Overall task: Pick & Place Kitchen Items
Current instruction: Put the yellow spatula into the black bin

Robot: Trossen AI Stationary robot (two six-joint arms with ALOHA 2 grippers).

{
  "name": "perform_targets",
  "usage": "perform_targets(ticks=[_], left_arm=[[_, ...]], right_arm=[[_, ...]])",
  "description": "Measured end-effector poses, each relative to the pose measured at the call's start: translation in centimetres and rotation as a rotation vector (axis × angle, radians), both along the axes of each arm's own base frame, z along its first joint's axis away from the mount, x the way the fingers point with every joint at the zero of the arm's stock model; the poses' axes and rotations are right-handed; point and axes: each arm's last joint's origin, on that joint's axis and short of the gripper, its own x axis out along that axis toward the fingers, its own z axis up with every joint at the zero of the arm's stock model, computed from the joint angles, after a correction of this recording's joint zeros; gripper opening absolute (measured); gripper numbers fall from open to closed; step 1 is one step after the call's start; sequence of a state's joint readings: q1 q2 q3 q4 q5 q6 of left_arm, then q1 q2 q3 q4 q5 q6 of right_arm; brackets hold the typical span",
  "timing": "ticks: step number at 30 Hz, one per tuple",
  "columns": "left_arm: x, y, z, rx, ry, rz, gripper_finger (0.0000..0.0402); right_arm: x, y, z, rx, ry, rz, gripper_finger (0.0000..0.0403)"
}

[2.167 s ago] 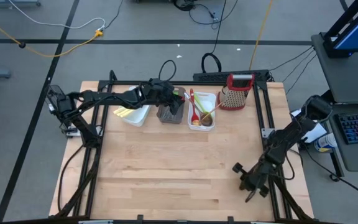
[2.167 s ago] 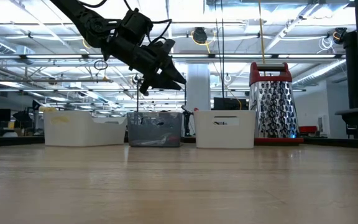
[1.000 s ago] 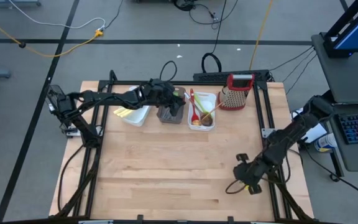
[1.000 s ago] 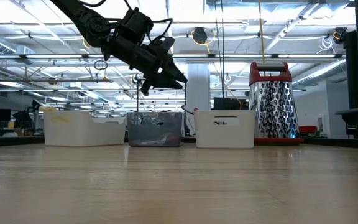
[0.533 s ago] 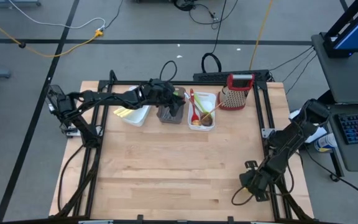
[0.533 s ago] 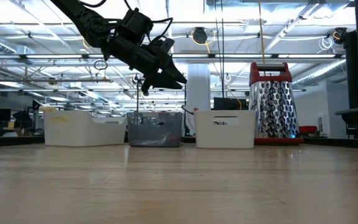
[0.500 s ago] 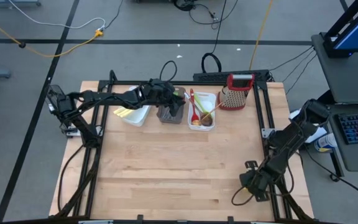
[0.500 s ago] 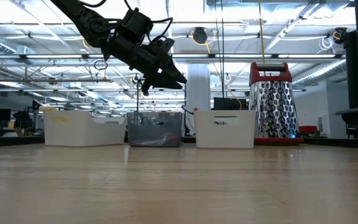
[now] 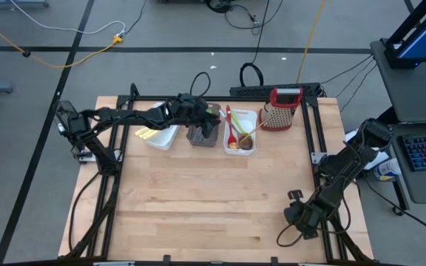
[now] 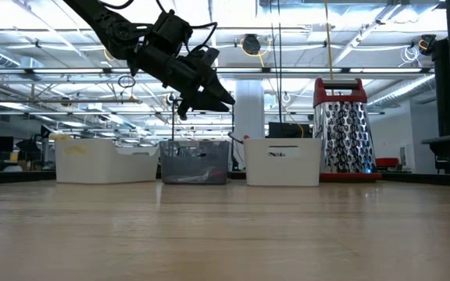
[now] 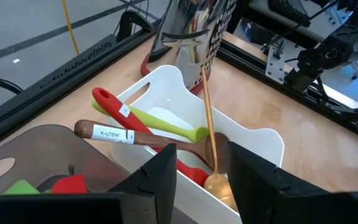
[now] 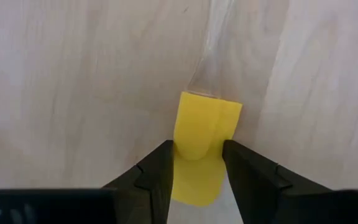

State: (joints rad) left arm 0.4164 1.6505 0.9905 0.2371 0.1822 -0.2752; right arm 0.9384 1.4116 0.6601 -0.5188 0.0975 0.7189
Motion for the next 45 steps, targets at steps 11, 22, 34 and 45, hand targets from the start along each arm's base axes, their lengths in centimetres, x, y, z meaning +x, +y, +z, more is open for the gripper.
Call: perform_targets(ticks=[11,22,34,45], left_arm=[[0.0,0.0,0.0,-0.001,0.0,0.001,0.0138],[0.0,0.0,0.0,-0.001,0.0,0.001,0.0138],[0.0,0.0,0.0,0.007,-0.004,-0.002,0.0138],[0.0,0.0,0.1,0.012,-0.006,-0.003,0.0138]], right_arm=[[0.9,0.3,0.1,-0.032,-0.182,-0.018,0.0184],[0.9,0.3,-1.8,-0.136,-0.173,0.125,0.02],[0.0,-0.5,-2.7,-0.065,-0.013,-0.112,0.0092],[0.3,-1.1,-2.5,-0.108,-0.086,-0.118,0.0073]])
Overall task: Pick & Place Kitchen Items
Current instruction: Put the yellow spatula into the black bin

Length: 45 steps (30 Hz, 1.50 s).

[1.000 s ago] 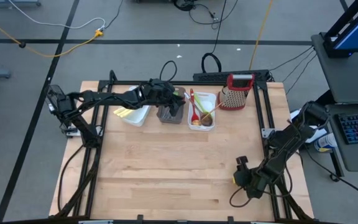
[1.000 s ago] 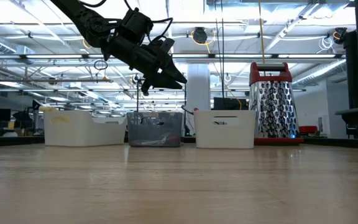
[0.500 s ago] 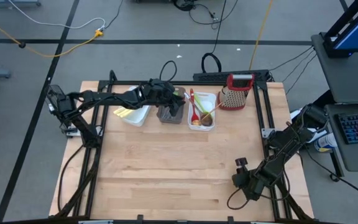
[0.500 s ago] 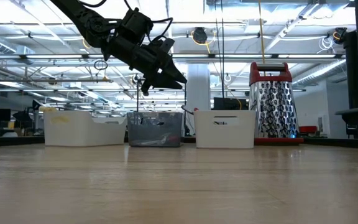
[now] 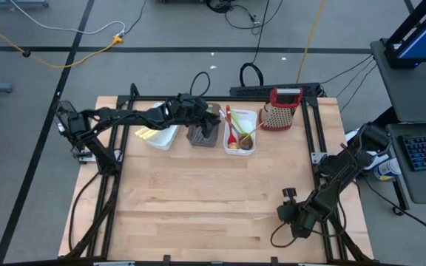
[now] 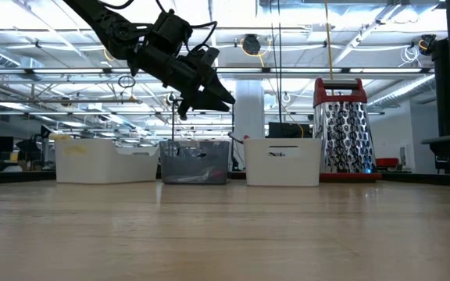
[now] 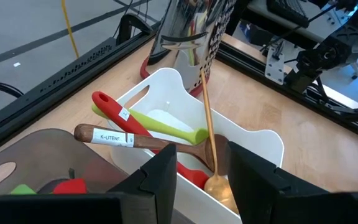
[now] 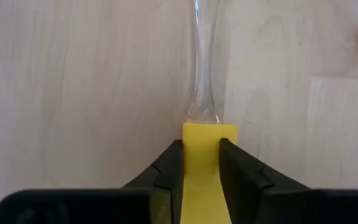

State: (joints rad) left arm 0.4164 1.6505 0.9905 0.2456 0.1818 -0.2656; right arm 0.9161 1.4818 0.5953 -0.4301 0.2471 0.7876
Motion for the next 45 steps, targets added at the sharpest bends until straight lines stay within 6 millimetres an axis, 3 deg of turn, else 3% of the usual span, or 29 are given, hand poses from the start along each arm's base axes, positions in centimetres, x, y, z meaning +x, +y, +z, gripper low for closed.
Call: perform_targets(ticks=[5,17,22,37,45], left_arm=[[0.0,0.0,0.1,0.006,-0.01,-0.001,0.0138],[0.2,0.1,0.5,0.019,-0.049,0.001,0.0138],[0.2,0.1,0.5,0.017,-0.049,0.002,0.0138],[0.2,0.0,0.5,0.014,-0.049,-0.007,0.0138],[0.2,0.0,0.5,0.015,-0.048,-0.008,0.0138]], right_arm=[[0.3,-0.5,1.0,0.032,-0.056,-0.103,0.007],[0.1,-1.1,2.3,0.037,-0.096,-0.098,0.0024],[-0.2,-1.5,2.6,0.008,-0.084,-0.096,0.0024],[0.4,-3.1,2.3,-0.083,-0.028,-0.06,0.0136],[-0.4,-5.3,0.5,-0.123,0.052,-0.112,0.019]])
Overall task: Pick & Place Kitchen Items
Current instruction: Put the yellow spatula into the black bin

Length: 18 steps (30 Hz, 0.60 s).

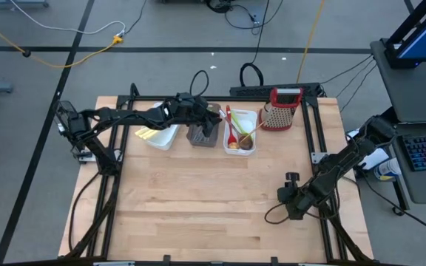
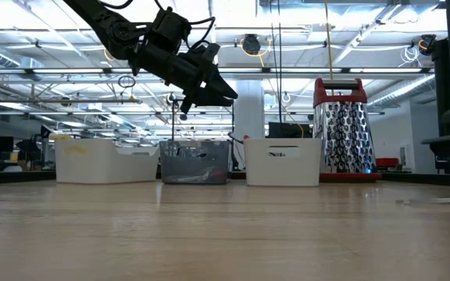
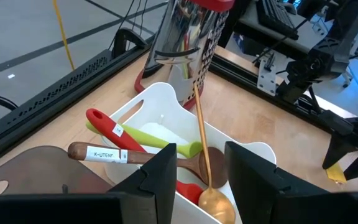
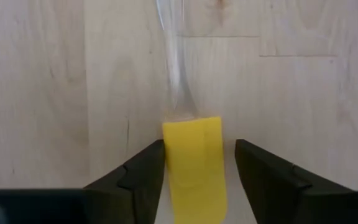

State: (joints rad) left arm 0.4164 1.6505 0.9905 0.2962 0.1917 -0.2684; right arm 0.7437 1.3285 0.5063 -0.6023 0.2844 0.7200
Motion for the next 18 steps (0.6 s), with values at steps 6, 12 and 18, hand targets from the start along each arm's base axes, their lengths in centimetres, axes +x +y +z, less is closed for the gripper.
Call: perform_targets(ticks=[6,12,18], left_arm=[[0.0,0.0,0.0,0.0,0.0,-0.001,0.0138],[0.0,0.0,0.0,0.003,0.001,-0.003,0.0138],[0.0,0.0,0.0,0.003,0.0,-0.003,0.0138]], right_arm=[[-0.6,-0.6,-1.4,0.101,0.05,-0.01,0.0198],[-0.8,-0.8,-1.5,0.067,0.063,0.087,0.013],[-0.5,-0.9,-1.5,0.086,0.054,0.095,0.0078]])
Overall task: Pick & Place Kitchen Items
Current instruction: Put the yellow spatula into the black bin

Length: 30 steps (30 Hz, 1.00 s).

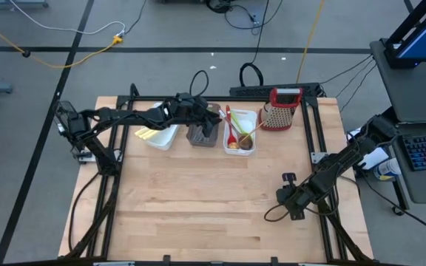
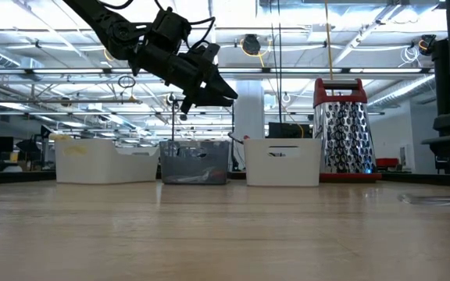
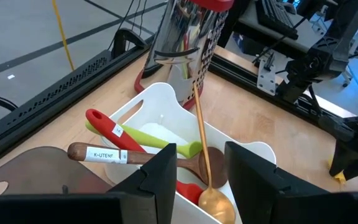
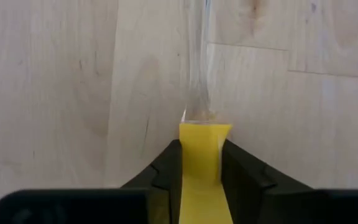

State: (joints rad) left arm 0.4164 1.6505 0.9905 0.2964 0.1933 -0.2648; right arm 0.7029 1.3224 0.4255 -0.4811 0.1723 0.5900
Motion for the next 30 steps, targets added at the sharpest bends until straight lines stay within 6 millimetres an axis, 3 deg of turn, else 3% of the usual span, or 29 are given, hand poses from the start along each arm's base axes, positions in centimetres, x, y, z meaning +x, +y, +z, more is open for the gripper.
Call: perform_targets(ticks=[5,11,19,30], left_arm=[[0.0,0.0,0.0,-0.002,-0.001,0.0,0.0138],[0.1,0.0,0.2,0.005,-0.016,-0.001,0.0138],[0.7,-0.7,1.2,0.047,-0.117,-0.034,0.0138],[1.7,-3.7,1.3,0.199,-0.129,-0.288,0.0138]], right_arm=[[0.4,0.3,0.7,0.037,-0.055,-0.01,0.0076],[1.6,0.6,3.1,0.029,-0.29,-0.067,0.0079],[2.7,-1.0,4.4,-0.221,-0.532,-0.146,0.0039],[5.8,-4.3,5.3,-0.372,-0.592,-0.138,0.0012]])
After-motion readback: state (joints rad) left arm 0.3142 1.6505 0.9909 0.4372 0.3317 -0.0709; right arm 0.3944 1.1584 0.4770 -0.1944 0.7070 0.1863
